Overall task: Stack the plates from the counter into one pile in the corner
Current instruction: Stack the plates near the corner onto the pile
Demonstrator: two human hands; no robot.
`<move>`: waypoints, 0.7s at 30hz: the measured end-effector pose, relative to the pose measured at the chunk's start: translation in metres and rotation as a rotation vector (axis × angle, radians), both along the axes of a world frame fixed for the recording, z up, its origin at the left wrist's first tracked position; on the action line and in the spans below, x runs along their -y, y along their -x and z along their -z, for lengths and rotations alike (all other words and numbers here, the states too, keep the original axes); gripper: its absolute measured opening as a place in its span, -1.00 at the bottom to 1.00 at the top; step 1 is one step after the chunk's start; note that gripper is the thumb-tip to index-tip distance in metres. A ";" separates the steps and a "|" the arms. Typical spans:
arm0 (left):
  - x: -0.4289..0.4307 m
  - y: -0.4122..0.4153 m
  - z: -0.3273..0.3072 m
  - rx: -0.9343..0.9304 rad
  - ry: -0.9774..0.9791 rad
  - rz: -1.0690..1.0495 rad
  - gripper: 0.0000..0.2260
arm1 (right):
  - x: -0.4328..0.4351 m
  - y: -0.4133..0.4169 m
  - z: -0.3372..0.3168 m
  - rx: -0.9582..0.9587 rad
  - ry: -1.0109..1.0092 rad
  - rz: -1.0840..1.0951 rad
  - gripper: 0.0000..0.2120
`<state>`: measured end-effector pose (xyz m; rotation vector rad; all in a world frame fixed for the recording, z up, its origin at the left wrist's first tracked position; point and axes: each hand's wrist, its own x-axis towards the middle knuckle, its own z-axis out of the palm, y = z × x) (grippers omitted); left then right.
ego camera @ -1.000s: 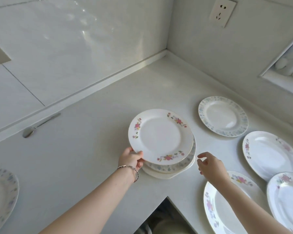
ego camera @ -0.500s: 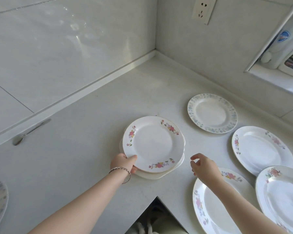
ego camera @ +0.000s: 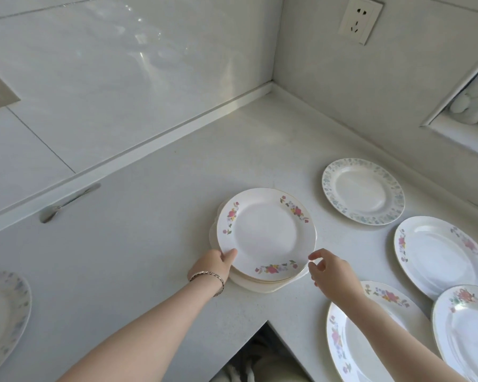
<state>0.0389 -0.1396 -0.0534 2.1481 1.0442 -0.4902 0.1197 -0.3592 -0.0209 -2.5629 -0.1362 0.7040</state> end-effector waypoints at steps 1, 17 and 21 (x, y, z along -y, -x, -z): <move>-0.002 0.003 0.001 0.002 0.021 -0.024 -0.54 | -0.006 0.002 -0.003 0.007 -0.001 -0.026 -0.80; -0.163 0.216 0.021 0.269 0.309 -1.359 -0.76 | -0.241 0.096 -0.008 -0.033 0.131 -0.832 -0.75; -0.201 0.267 0.025 0.431 0.499 -1.734 -0.87 | -0.293 0.127 -0.001 -0.017 0.155 -0.909 -0.76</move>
